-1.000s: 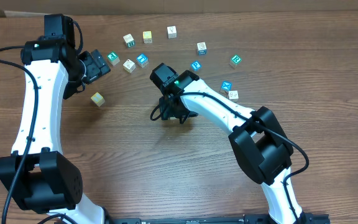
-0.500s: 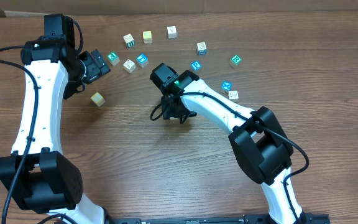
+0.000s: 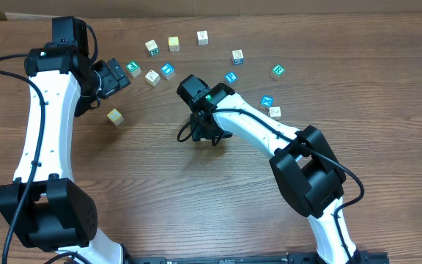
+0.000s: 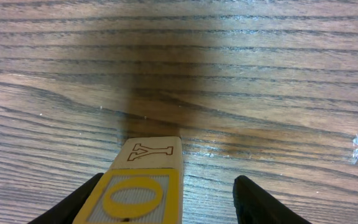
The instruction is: Form a tower
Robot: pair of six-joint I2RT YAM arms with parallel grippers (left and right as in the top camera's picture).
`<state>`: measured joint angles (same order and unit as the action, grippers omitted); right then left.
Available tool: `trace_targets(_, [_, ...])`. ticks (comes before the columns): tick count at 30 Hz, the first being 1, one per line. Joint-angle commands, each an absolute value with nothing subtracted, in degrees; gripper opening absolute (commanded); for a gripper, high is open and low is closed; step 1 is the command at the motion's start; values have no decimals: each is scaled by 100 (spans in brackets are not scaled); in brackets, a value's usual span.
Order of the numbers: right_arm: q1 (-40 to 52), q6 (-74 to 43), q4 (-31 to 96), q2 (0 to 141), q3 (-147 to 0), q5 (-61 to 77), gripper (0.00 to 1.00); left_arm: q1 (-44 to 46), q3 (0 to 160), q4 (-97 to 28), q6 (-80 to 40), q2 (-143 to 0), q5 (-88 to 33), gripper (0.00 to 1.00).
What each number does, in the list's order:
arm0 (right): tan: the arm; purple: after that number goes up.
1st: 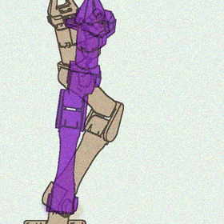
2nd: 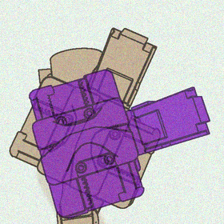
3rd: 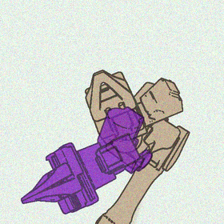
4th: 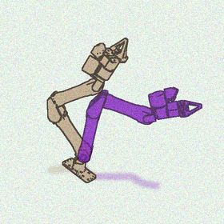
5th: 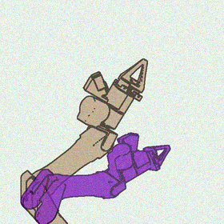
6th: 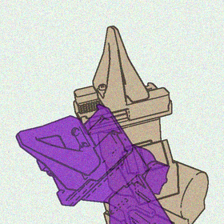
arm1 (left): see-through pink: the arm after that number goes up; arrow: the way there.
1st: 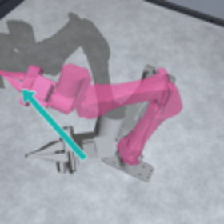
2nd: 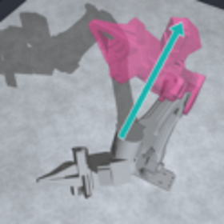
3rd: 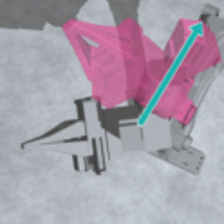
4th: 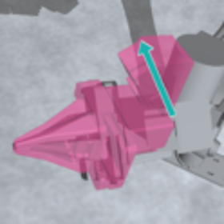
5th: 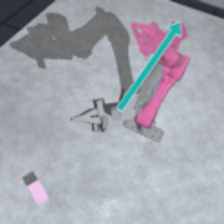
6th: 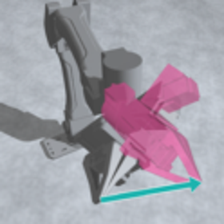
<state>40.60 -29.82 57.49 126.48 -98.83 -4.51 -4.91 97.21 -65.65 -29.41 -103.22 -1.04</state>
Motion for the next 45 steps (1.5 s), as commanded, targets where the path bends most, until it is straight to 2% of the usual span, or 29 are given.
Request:
trace_targets(1, [4082, -3002, 5728, 12446, -9856, -508, 60, -482, 9723, -6578, -2829, -10390, -67, 100])
trace_targets(13, [4082, -3002, 5728, 12460, -9856, -508, 60, -482, 9723, -6578, -2829, -10390, -67, 100])
trace_targets(15, [4082, -3004, 5728, 12475, -9856, -508, 56, -482, 9723, -6578, -2829, -10390, -67, 99])
trace_targets(17, [4082, -3002, 5728, 12497, -9856, -508, 47, -482, 9723, -6578, -2829, -10390, -67, 99])
trace_targets(22, [4082, -3002, 5730, 12505, -9856, -506, 39, -482, 9723, -6578, -2829, -10390, -67, 100])
trace_targets(27, [4082, -3006, 5730, 12505, -9856, -502, 37, -482, 9723, -6578, -2829, -10390, -67, 100])
trace_targets(34, [4082, -3159, 5728, 12505, -9856, -491, 25, -482, 9723, -6578, -2829, -10390, -67, 100])
trace_targets(39, [4082, -3328, 5732, 12505, -9856, -506, 21, -482, 9723, -6578, -2829, -10390, -67, 100])
trace_targets(45, [4082, -3326, 5780, 12505, -9856, -508, 20, -482, 9723, -6578, -2829, -10390, -67, 100])
